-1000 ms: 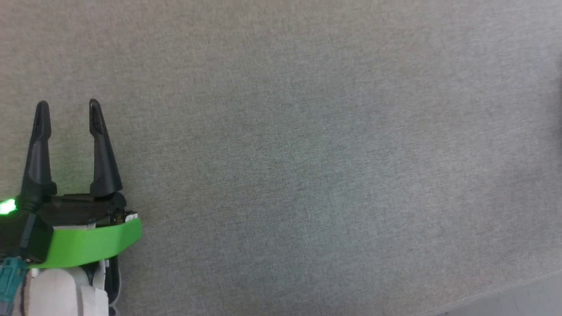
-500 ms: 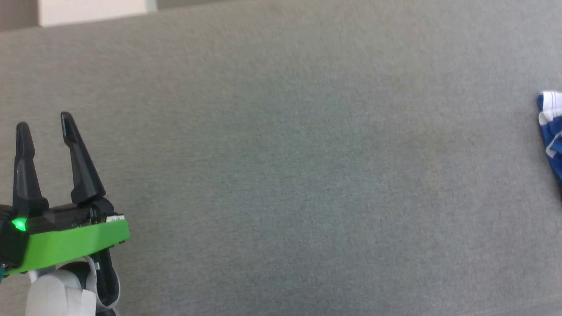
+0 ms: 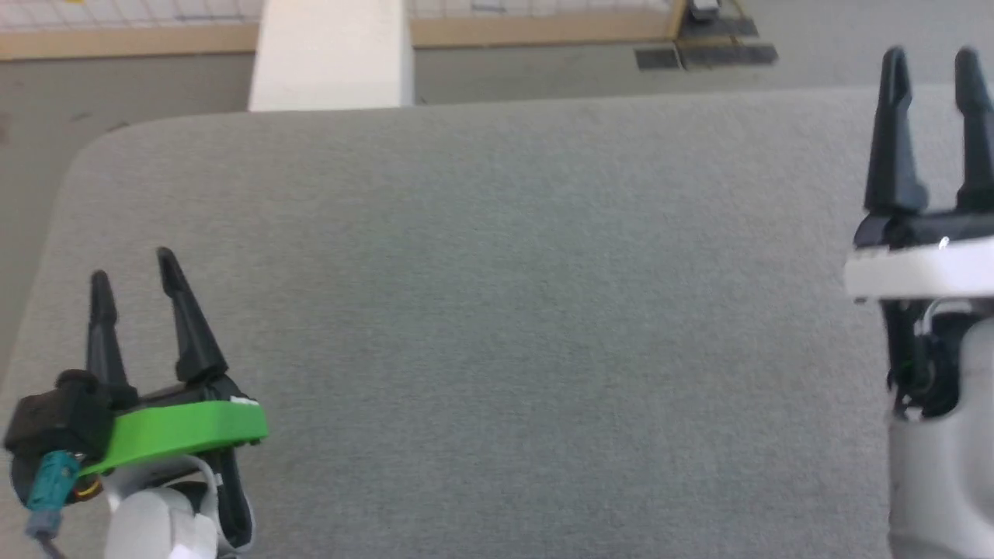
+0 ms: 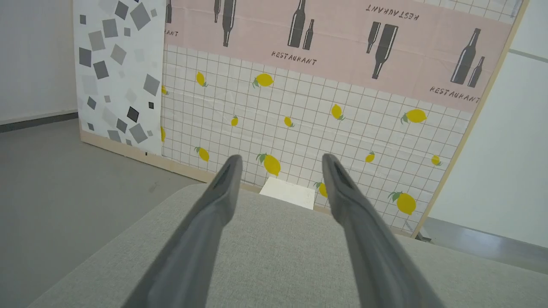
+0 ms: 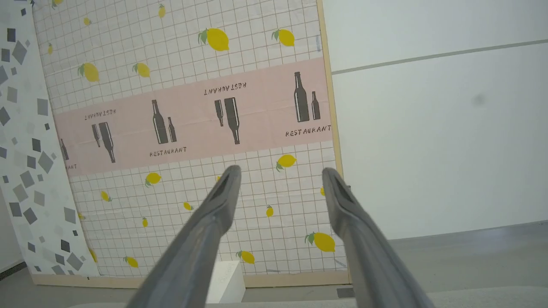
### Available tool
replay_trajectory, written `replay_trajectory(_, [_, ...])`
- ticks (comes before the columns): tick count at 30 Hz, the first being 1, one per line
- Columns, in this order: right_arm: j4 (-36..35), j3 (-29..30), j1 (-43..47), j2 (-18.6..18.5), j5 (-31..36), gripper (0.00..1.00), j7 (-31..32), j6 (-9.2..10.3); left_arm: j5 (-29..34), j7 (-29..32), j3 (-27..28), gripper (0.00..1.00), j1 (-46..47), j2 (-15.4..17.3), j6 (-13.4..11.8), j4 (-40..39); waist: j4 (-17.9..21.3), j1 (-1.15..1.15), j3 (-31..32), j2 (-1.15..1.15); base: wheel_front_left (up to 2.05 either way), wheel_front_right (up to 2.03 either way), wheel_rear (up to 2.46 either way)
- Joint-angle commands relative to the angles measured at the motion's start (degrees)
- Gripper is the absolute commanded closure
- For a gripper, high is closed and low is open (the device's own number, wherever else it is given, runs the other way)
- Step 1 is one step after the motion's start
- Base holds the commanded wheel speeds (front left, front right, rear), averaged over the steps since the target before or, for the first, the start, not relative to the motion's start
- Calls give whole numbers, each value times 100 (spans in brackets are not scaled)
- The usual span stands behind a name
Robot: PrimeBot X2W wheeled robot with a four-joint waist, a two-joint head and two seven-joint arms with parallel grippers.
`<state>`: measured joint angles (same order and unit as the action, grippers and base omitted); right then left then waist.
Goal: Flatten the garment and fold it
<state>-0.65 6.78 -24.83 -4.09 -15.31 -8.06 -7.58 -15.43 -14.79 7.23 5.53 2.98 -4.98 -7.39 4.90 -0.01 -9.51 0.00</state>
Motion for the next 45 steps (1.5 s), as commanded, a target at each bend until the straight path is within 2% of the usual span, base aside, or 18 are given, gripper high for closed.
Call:
replay_trajectory(1, [-38,5,175,38,82,0,-160,9,46,-20,-67,0,-61,-10,-44,88,-367,1,361,0,0,0,0])
replay_trajectory(4, [16,-115,492,111,148,0,-428,9,75,-17,-247,0,-73,-10,-85,390,-454,1,449,0,0,0,0])
replay_trajectory(6, [135,-169,699,117,-132,0,-554,9,128,4,-369,0,-65,-10,-96,604,-502,1,501,0,0,0,0])
replay_trajectory(13, [381,-397,1384,120,207,0,-682,9,573,170,-910,0,-26,92,-6,1257,-580,1,639,0,0,0,0])
replay_trajectory(21, [406,-276,1994,121,430,0,-692,9,665,84,-1146,0,-20,71,-24,1732,-601,1,716,0,0,0,0])
replay_trajectory(31, [671,-135,2476,121,397,0,-693,9,588,1,-1257,0,-140,39,-83,1955,-478,1,765,0,0,0,0])
replay_trajectory(45, [785,-146,2492,121,357,0,-694,9,563,-19,-1384,0,-181,24,-18,2020,-453,1,724,0,0,0,0])
